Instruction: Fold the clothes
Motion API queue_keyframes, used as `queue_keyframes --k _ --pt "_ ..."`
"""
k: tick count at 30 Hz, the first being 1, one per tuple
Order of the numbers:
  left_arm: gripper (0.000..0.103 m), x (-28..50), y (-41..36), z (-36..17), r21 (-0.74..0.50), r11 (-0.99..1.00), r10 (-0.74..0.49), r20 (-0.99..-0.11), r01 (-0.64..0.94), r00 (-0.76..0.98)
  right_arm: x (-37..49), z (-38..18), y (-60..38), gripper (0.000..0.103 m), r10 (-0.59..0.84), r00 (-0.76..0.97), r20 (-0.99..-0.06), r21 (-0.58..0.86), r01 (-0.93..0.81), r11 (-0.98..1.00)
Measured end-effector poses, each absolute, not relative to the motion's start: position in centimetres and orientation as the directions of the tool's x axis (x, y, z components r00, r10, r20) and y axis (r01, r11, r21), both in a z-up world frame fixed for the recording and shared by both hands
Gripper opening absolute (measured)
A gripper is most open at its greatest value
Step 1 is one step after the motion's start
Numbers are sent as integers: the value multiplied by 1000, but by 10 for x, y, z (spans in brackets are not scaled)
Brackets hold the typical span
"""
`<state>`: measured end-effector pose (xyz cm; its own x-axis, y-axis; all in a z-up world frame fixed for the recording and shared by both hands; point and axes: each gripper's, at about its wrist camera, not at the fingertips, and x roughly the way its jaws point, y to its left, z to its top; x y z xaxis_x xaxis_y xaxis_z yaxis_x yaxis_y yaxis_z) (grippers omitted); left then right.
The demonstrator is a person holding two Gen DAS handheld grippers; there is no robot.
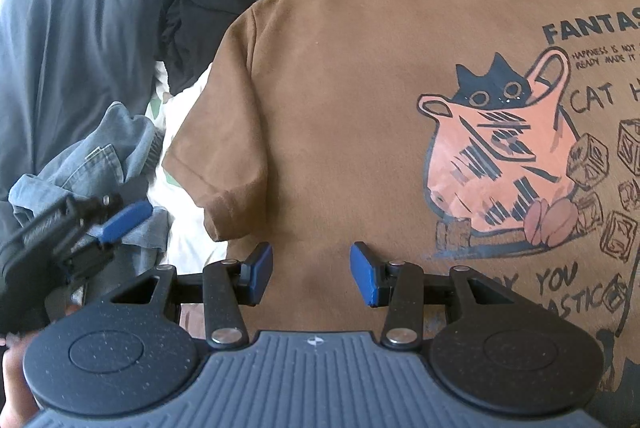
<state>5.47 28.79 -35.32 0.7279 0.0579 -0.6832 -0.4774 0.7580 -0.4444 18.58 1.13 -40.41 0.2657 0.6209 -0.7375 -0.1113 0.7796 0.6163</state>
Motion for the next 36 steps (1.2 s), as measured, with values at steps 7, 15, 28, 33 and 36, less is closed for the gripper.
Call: queue_keyframes --k 7,15,28,33,36 --pt "41 74 308 -368 -397 736 151 -694 -548 704 173 -408 7 50 620 257 -741 620 -93 779" --pt "37 90 317 -383 -386 735 161 -698 -557 697 167 -407 6 50 621 255 -741 623 -86 778" --pt "6 97 313 -383 -365 769 133 -711 -524 691 166 -402 7 50 623 256 -739 626 -79 776" --pt "6 100 303 -360 -385 791 103 -683 -476 723 168 -396 7 50 626 278 -728 628 -94 772" --pt "6 105 296 -347 -398 804 74 -671 -442 738 172 -392 7 50 625 291 -724 625 -106 774"
